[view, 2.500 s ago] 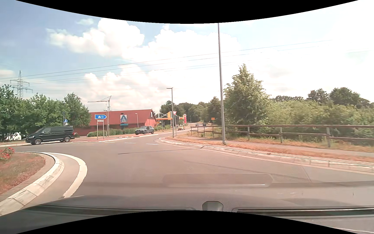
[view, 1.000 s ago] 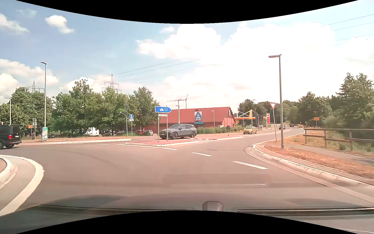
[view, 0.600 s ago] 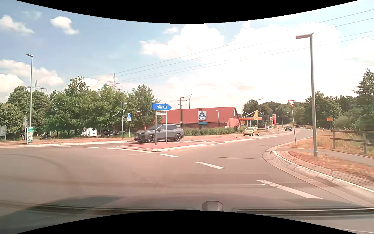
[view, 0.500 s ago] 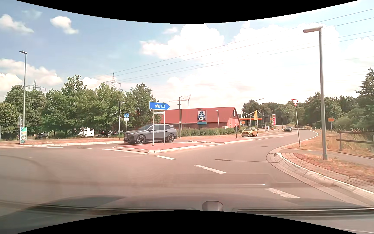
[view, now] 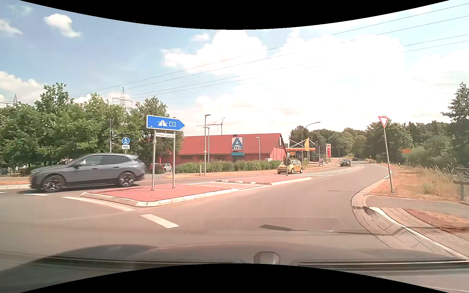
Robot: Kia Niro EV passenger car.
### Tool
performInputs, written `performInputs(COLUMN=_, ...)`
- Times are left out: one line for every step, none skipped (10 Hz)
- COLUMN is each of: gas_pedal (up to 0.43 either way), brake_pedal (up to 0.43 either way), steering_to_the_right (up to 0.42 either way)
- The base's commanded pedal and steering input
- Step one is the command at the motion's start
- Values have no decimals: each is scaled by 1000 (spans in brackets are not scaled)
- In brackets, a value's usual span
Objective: Follow the waypoints while adhering to traffic rules and regulations
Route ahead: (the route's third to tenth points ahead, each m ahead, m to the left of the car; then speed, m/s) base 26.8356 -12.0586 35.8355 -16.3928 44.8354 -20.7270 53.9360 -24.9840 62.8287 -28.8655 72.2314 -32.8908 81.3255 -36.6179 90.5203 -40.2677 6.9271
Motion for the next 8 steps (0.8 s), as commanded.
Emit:
performInputs(gas_pedal=209, brake_pedal=0, steering_to_the_right=124)
performInputs(gas_pedal=220, brake_pedal=0, steering_to_the_right=131)
performInputs(gas_pedal=220, brake_pedal=0, steering_to_the_right=144)
performInputs(gas_pedal=228, brake_pedal=0, steering_to_the_right=153)
performInputs(gas_pedal=228, brake_pedal=0, steering_to_the_right=160)
performInputs(gas_pedal=228, brake_pedal=0, steering_to_the_right=169)
performInputs(gas_pedal=228, brake_pedal=0, steering_to_the_right=171)
performInputs(gas_pedal=248, brake_pedal=0, steering_to_the_right=172)
